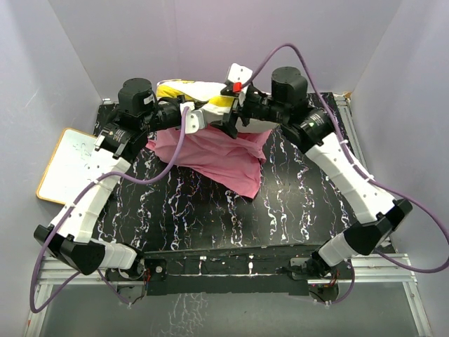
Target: Remove the pillowcase from the pillow
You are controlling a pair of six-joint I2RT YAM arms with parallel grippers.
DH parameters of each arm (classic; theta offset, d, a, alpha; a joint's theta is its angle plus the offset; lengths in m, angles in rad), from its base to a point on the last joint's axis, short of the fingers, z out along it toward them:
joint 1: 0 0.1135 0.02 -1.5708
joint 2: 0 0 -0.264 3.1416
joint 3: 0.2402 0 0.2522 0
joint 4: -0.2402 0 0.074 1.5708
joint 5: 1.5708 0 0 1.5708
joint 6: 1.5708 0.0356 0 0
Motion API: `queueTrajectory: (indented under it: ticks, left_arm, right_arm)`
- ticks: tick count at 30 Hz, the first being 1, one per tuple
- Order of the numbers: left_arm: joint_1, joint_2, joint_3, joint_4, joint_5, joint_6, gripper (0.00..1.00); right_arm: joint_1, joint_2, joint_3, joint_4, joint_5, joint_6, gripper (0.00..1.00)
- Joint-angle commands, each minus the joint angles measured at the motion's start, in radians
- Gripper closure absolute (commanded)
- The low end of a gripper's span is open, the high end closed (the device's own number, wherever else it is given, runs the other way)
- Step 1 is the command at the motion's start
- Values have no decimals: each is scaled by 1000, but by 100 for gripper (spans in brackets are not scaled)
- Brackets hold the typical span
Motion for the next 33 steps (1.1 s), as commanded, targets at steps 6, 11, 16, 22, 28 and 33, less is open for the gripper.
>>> queueTrajectory:
  ticks: [6,11,16,22,28,33]
  left_arm:
    - [-34,-76,-23,44,62,3,100]
    - [-43,-82,-9,41,64,-69,100]
    - [-41,-82,10,136,-14,-253,96]
    - [205,-61,-17,337,-74,-764,27]
    - [475,80,-26,195,102,-1019,3]
    - [520,204,-42,-53,321,-743,3]
  right_arm:
    - [48,136,55,-45,305,-179,2]
    - [123,178,15,36,411,-244,3]
    - [52,125,-119,306,412,-131,58]
    - [-182,-7,-333,635,160,194,90]
    - [-290,-115,-530,863,32,356,92]
    - [-331,-144,-577,952,-38,451,92]
